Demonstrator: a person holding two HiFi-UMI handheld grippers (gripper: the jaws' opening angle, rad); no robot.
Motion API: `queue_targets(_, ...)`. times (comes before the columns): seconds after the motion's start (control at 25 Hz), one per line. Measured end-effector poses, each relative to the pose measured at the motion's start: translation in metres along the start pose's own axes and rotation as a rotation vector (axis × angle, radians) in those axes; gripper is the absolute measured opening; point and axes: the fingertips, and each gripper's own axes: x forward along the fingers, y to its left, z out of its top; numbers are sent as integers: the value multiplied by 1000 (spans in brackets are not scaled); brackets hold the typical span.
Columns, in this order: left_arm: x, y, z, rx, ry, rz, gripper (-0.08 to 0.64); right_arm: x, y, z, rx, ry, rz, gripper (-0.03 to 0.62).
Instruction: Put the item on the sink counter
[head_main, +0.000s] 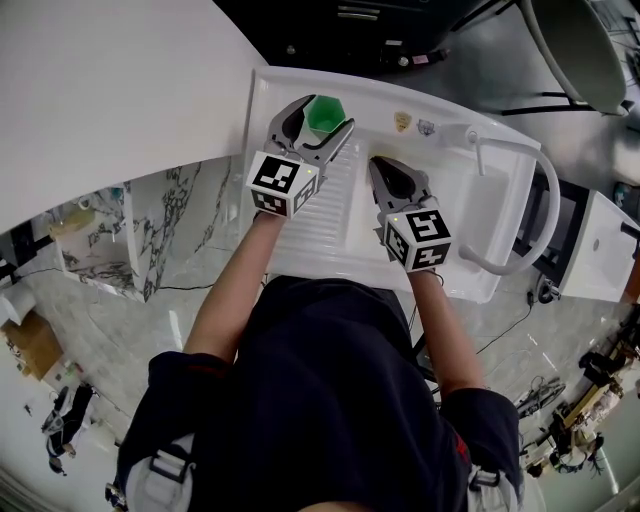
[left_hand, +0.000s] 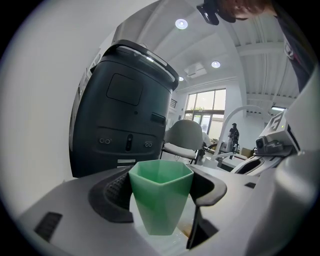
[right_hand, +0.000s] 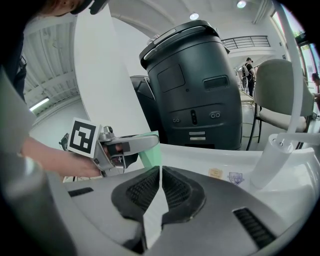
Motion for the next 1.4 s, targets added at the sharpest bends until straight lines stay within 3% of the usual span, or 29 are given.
queue_targets(0.68, 25, 19, 1, -9, -49, 16, 318, -2, -18, -8, 70, 2, -43, 40)
queue_targets(1.4, 36, 32, -12, 32, -29, 55, 318, 4, -23, -17, 109, 18, -49, 40)
